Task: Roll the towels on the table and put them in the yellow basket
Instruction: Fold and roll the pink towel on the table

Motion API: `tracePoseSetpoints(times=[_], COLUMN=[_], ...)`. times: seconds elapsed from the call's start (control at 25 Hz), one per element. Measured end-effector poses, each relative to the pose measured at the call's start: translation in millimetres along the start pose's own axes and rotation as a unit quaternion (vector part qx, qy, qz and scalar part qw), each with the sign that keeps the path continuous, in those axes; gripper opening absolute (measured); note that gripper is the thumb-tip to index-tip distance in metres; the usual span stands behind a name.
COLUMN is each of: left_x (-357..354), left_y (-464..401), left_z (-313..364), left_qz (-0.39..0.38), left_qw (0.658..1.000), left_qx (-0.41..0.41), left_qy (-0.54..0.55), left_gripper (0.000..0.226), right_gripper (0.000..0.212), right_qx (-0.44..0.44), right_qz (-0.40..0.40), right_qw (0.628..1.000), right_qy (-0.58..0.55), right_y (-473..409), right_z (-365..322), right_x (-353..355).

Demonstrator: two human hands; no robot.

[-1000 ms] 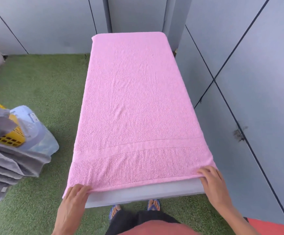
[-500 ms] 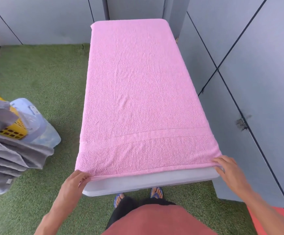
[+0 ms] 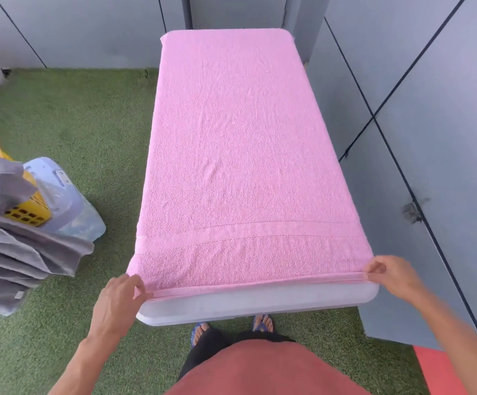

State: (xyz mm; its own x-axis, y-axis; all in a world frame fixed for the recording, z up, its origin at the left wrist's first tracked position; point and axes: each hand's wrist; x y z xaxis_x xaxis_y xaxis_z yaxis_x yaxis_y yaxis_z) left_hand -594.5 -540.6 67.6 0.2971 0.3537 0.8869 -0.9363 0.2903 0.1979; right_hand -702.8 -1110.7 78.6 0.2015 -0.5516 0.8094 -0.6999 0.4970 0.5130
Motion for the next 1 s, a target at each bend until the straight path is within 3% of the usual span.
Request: tracePoseSetpoints(times=[0.16, 0.36, 0.56, 0.72, 0.88, 1.0], left_x=[-17, -35, -39, -40, -29, -13], left_y=[24, 34, 42, 41, 27, 23], left_z=[21, 5, 1, -6, -13, -19], left_qz=[0.054, 0.071, 0.087, 0.060, 0.045, -0.007], left_qw=[0.996, 0.985, 0.991, 0.988, 0.987, 0.992], left_qx=[-0.021, -0.078, -0.085, -0.109, -0.131, -0.118], left_qy=[-0.067, -0.134, -0.057, -0.089, -0.086, -0.038], left_gripper=[0.015, 0.045, 0.051, 0.068, 0.055, 0.032], right_gripper=[0.024, 0.024, 0.026, 0.019, 0.013, 0.014], right_qx=[-0.016, 0.062, 0.080, 0.106, 0.094, 0.102], right_qz=[0.074, 0.118, 0.124, 0.153, 0.155, 0.098], right_qw=[0.997, 0.991, 0.988, 0.982, 0.982, 0.989], right_qy=[-0.025, -0.031, 0.042, 0.045, 0.053, 0.053], right_y=[16, 36, 41, 31, 25, 23], right_z=[-8, -3, 8, 4, 3, 19], right_x=[-13, -36, -37, -38, -35, -29])
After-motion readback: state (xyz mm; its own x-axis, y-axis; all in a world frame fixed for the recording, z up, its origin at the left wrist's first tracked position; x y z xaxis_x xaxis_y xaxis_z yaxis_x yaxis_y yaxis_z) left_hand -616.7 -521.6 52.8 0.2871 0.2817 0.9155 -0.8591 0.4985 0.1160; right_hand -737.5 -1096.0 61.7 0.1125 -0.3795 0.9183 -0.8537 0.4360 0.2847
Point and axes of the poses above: each hand's wrist, its own y-axis away from the middle knuckle, its own x-axis out of the back of the hand, z = x × y, and after that the axes turned 10 degrees about -x, right-handed
